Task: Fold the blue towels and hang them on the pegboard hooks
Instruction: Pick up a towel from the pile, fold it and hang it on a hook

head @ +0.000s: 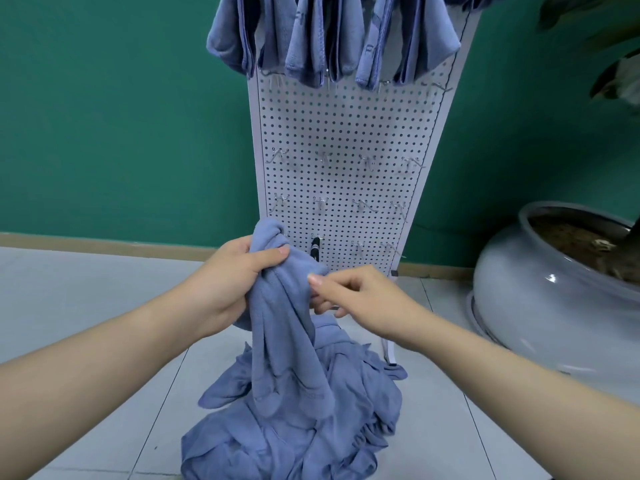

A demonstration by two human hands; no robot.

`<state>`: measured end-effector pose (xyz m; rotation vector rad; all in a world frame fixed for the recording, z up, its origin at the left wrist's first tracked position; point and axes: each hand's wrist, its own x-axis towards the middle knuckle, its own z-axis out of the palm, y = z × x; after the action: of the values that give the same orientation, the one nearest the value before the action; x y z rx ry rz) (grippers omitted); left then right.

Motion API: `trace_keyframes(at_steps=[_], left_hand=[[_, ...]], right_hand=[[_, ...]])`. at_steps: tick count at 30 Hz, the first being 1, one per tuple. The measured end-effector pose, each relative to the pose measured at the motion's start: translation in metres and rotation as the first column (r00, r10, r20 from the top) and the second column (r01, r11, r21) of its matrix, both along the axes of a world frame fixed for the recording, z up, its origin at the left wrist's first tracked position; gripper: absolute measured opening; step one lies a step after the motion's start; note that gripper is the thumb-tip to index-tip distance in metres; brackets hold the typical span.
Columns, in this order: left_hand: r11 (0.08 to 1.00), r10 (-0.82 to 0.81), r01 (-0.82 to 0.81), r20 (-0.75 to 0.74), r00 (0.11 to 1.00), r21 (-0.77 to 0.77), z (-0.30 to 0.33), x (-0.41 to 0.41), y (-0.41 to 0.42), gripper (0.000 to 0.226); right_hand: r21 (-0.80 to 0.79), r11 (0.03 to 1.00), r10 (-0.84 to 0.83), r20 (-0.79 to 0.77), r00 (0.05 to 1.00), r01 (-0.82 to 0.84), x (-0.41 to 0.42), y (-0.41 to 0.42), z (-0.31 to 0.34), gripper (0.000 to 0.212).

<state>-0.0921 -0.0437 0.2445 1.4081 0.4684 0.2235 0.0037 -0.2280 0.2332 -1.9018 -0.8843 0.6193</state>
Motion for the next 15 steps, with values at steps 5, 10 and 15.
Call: trace_keyframes(at_steps=[5,10,15], left_hand=[[0.996,-0.082,0.082,-0.014,0.997,-0.031,0.000,-0.001,-0.006,0.029],[0.989,-0.110,0.114,0.041,0.993,-0.094,0.003,-0.001,-0.010,0.032],[0.982,-0.133,0.141,0.066,0.989,-0.126,0.005,-0.001,-0.011,0.033]], right_hand=[[0.060,0.998,-0.020,-0.118,0.993,0.027,-0.001,0.009,-0.005,0.030],[0.239,0.966,0.025,-0.460,0.887,0.097,-0.002,0.018,-0.008,0.032],[0.236,0.958,0.031,-0.647,0.762,0.162,-0.003,0.023,-0.014,0.041]])
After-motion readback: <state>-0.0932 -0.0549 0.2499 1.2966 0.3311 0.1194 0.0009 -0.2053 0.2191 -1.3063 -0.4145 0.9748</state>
